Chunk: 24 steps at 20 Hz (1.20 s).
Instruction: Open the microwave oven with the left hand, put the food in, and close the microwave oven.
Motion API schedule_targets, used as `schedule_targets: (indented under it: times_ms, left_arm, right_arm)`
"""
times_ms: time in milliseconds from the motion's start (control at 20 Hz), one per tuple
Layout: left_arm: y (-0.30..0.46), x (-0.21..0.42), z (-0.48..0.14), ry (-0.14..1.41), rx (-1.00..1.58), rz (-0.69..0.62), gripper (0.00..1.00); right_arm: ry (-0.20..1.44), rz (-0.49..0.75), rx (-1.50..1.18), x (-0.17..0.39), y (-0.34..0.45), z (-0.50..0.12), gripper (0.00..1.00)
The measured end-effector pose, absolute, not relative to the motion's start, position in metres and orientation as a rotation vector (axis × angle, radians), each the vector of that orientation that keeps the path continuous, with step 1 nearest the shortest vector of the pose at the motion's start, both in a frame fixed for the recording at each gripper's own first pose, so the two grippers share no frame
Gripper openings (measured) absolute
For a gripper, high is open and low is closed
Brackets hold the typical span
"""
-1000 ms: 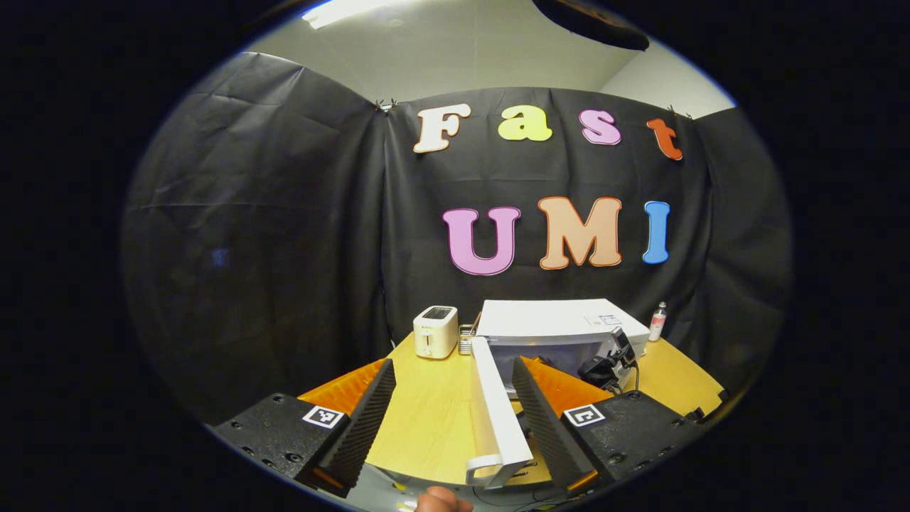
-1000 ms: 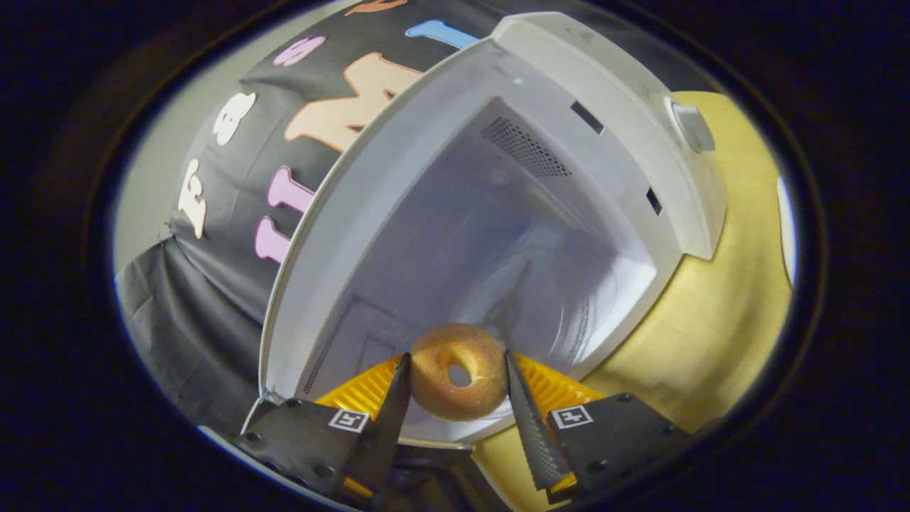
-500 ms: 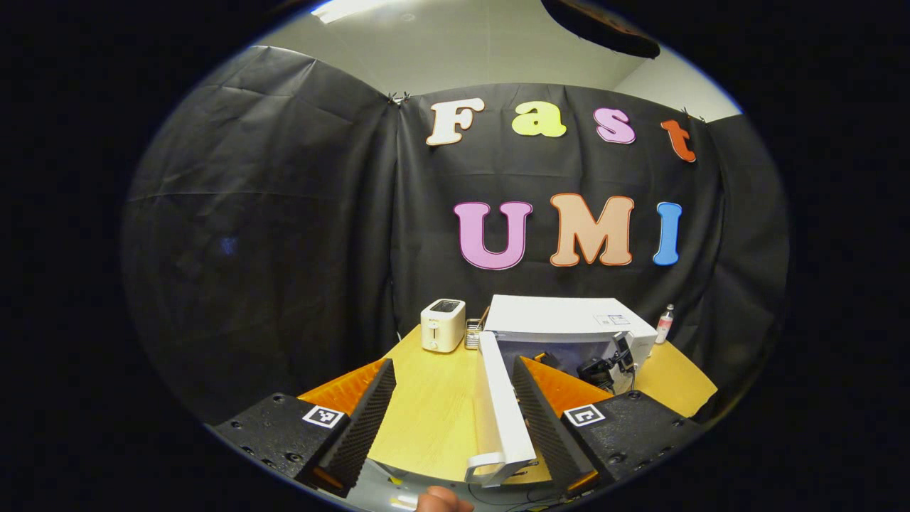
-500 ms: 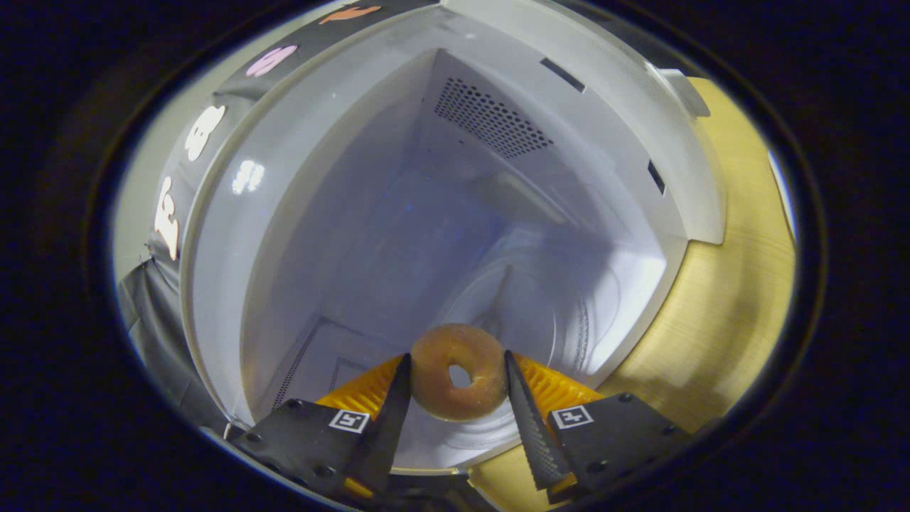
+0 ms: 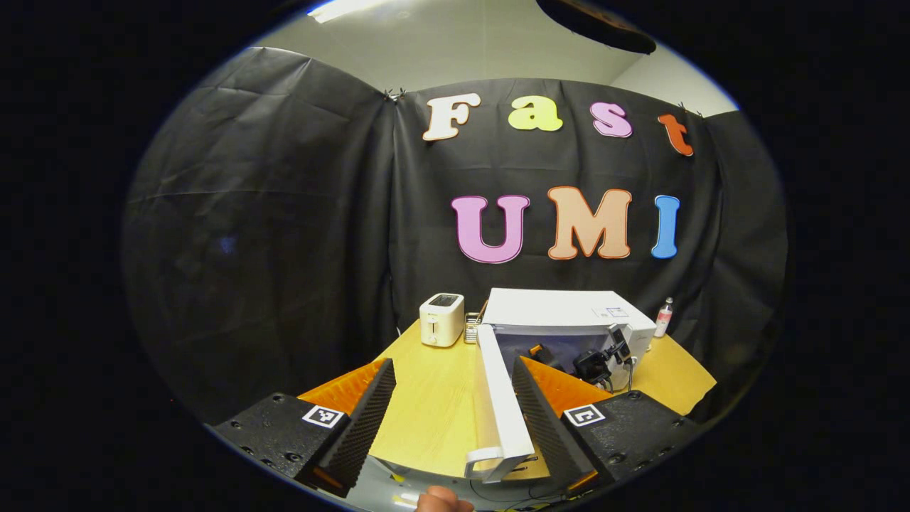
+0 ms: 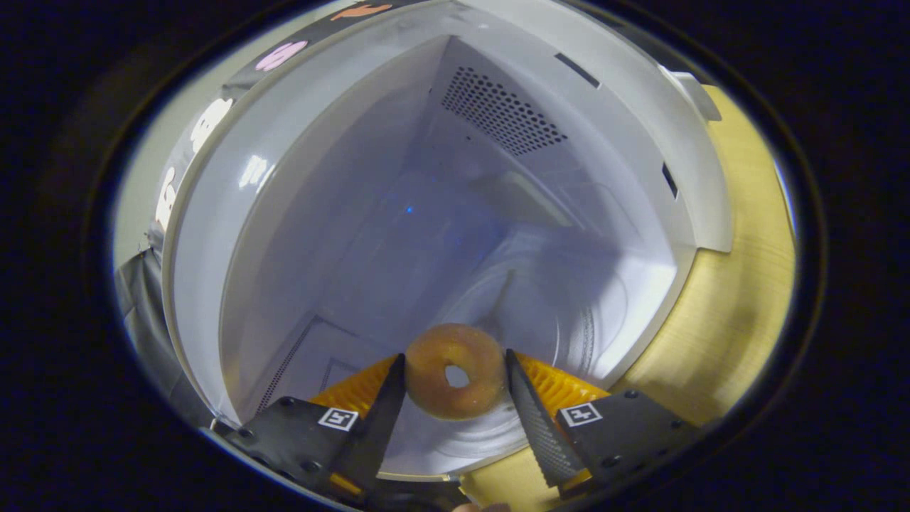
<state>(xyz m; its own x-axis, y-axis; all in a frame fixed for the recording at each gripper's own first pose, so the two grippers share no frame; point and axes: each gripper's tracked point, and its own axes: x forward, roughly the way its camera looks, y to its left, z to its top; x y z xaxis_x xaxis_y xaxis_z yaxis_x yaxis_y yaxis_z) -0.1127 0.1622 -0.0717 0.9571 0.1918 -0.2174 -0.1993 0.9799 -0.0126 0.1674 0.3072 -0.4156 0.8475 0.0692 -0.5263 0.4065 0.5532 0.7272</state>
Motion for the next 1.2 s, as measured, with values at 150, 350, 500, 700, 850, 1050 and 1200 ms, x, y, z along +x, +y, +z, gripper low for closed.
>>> schedule_targets:
  times_ms: [150,350,500,700,850,1050,1200]
  left_arm:
    - [0.161,-0.116,-0.074,0.223,-0.044,0.194,0.96]
    - [0.161,-0.120,-0.074,0.219,-0.029,0.186,0.96]
    - [0.161,-0.121,-0.072,0.215,-0.024,0.182,0.96]
    - [0.162,-0.123,-0.072,0.210,-0.015,0.178,0.96]
    - [0.163,-0.127,-0.073,0.210,-0.004,0.177,0.96]
    - [0.165,-0.129,-0.069,0.194,0.009,0.179,0.96]
    - [0.172,-0.131,-0.075,0.194,0.020,0.177,0.95]
  right_arm:
    - [0.544,-0.219,0.957,0.166,0.306,-0.414,0.85]
    - [0.562,-0.203,0.939,0.162,0.308,-0.415,0.89]
    - [0.559,-0.190,0.930,0.158,0.307,-0.410,0.89]
    - [0.541,-0.174,0.893,0.152,0.297,-0.402,0.89]
    - [0.530,-0.146,0.840,0.145,0.285,-0.396,0.89]
    - [0.503,-0.041,0.682,0.124,0.270,-0.374,0.98]
    - [0.466,0.061,0.544,0.110,0.249,-0.348,0.98]
